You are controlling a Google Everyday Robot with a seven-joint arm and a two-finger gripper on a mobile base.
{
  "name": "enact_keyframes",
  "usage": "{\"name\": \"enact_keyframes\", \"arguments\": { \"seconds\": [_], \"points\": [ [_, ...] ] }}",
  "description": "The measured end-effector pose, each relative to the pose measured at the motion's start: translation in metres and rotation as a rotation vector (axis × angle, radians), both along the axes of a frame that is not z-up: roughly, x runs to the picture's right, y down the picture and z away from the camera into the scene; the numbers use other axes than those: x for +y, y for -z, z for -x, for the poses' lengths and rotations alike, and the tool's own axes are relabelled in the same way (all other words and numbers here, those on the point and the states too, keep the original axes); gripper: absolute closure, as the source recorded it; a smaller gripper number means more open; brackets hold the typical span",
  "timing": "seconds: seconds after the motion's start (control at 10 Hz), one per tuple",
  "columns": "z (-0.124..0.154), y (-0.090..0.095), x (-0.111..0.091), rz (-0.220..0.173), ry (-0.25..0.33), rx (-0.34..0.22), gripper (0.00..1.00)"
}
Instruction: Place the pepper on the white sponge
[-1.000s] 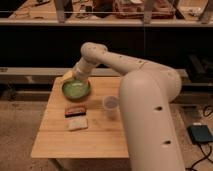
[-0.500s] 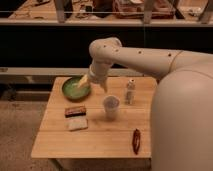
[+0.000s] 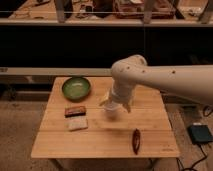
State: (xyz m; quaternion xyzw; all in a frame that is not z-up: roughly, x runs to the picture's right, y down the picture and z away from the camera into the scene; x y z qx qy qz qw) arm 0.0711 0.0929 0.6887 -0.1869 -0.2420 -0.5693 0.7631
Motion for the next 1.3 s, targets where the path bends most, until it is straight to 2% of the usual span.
{"name": "enact_keyframes", "arguments": {
  "seconds": [0.2,0.7,0.8,0.9,1.1,1.3],
  "points": [
    [-0.013,0.002,0.011,-0.005,-0.031,0.014,0.20],
    [-0.011,-0.001,0.011,-0.001,-0.034,0.009,0.20],
    [-0.022,-0.008,0.012,0.002,-0.029,0.021,0.20],
    [-0.052,-0.021,0.015,-0.001,0.004,0.042,0.20],
    [-0.091,-0.036,0.016,-0.006,0.065,0.069,0.20],
    [-0.115,-0.051,0.022,0.003,0.114,0.084,0.20]
  ]
}}
